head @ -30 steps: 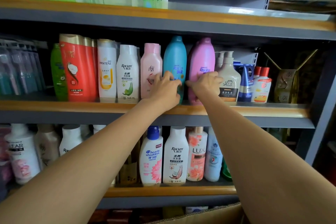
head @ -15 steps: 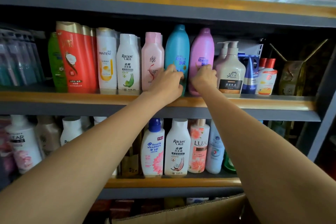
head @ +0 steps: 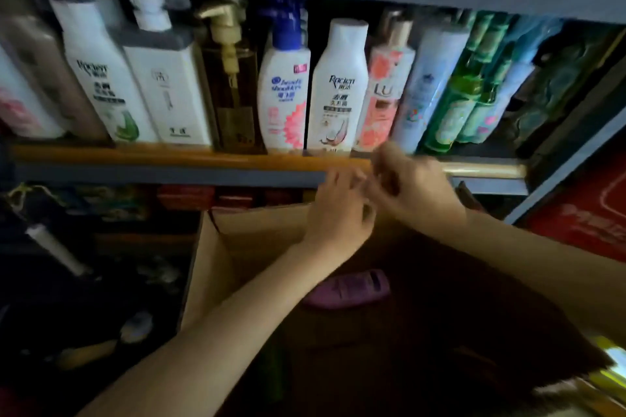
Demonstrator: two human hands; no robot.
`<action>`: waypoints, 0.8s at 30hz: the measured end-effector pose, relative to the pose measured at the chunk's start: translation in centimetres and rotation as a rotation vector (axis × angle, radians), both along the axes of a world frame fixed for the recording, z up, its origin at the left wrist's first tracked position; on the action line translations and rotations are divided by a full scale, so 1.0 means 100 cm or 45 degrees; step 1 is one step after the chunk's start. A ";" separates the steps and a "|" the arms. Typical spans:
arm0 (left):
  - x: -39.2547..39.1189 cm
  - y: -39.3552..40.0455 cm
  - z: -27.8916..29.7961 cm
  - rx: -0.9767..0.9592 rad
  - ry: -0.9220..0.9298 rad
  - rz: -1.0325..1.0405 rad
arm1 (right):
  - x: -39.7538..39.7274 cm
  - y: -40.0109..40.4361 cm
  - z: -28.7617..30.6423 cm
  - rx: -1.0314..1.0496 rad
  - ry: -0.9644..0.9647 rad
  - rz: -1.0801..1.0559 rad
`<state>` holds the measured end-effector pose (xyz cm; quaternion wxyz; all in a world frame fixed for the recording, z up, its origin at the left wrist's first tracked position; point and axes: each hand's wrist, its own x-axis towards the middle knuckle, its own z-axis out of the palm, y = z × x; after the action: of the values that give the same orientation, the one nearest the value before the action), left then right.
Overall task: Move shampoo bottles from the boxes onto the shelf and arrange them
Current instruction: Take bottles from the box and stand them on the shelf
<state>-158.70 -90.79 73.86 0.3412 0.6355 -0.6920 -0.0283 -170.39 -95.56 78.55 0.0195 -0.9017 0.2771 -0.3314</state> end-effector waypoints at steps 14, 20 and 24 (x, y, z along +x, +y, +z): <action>0.041 0.039 -0.146 1.111 -0.349 0.087 | 0.032 -0.006 -0.267 0.439 1.695 0.039; 0.051 0.043 -0.158 1.247 -0.197 0.099 | 0.036 0.007 -0.286 0.607 1.630 -0.144; 0.052 0.039 -0.141 1.512 -0.096 0.155 | 0.032 -0.003 -0.231 1.405 1.353 -0.295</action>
<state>-153.55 -86.85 59.78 -0.0960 0.7567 -0.5317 -0.3680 -167.16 -95.88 55.40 0.2954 -0.7646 0.4669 0.3318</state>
